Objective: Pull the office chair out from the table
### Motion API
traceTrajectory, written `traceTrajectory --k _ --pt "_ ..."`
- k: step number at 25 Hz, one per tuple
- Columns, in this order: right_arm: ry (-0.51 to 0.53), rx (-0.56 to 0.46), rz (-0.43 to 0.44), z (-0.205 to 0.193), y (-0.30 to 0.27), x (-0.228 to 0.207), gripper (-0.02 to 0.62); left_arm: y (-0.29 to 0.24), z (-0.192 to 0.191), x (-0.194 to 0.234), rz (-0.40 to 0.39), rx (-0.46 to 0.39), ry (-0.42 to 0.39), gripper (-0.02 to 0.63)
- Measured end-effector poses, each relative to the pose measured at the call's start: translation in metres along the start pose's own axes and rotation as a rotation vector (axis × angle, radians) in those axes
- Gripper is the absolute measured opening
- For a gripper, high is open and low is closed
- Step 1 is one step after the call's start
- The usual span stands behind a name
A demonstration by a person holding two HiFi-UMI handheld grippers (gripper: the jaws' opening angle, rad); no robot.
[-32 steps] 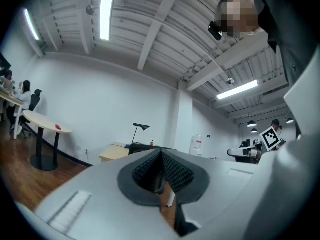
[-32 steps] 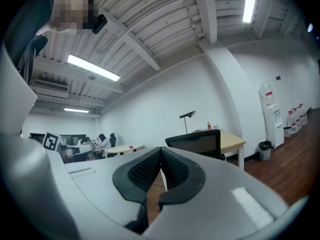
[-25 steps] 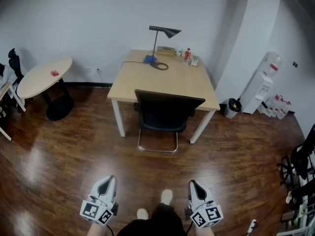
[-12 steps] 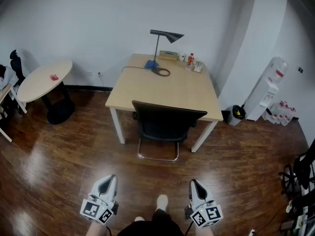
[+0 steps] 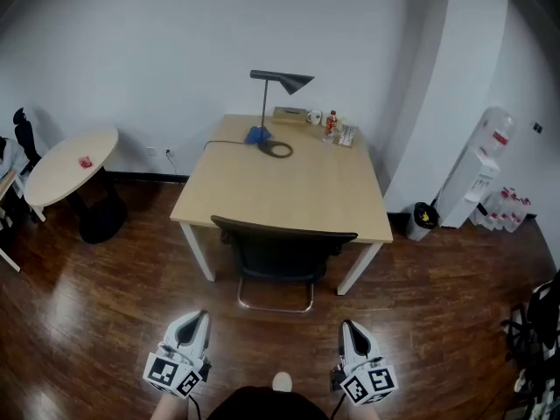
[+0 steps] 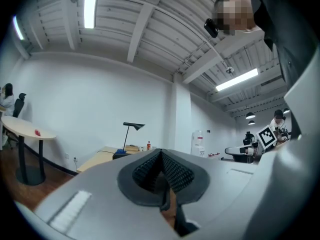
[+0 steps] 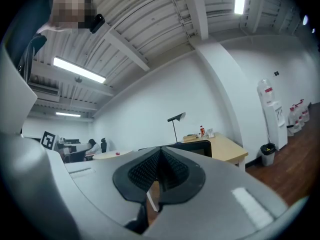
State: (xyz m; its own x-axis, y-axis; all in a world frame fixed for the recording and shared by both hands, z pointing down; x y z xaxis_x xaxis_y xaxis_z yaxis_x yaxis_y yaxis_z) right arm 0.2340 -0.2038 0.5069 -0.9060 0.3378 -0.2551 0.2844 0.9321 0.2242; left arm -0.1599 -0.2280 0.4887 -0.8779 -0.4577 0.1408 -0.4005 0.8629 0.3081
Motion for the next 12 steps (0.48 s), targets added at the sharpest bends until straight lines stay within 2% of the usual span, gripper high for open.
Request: traceTrajectory --k 12 --pt "0.061 0.022 0.074 0.0 -0.071 -0.059 0.014 -0.074 -0.019 -0.001 0.01 0.028 -0.02 0.002"
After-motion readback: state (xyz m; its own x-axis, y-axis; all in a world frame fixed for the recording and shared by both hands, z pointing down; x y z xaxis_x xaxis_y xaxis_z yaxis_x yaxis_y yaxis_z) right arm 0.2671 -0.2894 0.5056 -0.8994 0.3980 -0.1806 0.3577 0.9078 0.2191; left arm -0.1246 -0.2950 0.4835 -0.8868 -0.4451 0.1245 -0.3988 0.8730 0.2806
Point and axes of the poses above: the fingertips, and each gripper's own axes: y backward along the fingers, x to its left, z out of its top, the point moved 10 cm from there along y, backward along the fingers, and after that the axes turned 15 degrees about -x, right-handed, at the moved point
